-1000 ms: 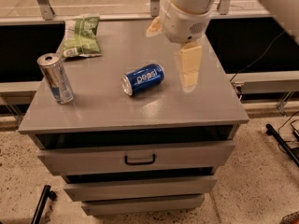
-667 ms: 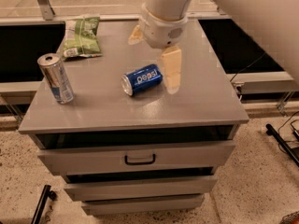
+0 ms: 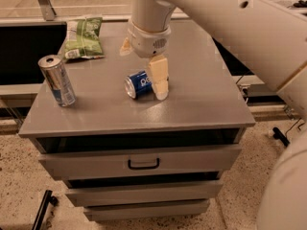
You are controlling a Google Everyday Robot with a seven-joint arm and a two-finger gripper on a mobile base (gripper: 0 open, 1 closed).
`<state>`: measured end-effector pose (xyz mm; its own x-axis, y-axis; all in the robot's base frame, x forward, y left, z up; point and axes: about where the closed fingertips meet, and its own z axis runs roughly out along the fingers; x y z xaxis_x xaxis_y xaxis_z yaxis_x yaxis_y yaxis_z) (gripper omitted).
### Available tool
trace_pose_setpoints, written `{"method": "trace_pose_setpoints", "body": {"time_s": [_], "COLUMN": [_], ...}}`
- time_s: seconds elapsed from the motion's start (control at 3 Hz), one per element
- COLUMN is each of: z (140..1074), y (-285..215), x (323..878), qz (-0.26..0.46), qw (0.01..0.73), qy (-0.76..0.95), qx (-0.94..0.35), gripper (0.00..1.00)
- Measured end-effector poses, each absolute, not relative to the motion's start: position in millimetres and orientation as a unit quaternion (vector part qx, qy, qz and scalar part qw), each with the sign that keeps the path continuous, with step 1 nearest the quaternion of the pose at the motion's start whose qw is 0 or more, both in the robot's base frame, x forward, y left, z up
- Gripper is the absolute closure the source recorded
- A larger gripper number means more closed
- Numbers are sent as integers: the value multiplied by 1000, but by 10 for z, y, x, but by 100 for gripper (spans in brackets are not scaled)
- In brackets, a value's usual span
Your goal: Place pepsi can upright
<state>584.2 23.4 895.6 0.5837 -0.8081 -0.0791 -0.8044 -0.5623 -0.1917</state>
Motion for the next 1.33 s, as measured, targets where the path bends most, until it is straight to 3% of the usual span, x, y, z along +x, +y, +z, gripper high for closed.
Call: {"method": "trace_pose_setpoints", "body": {"time_s": [1.33], "z": [8680], "y": [249], "x": [6071], "qz": [9], "qw": [113], "qy": [489], "qx": [-865], "gripper": [0]}}
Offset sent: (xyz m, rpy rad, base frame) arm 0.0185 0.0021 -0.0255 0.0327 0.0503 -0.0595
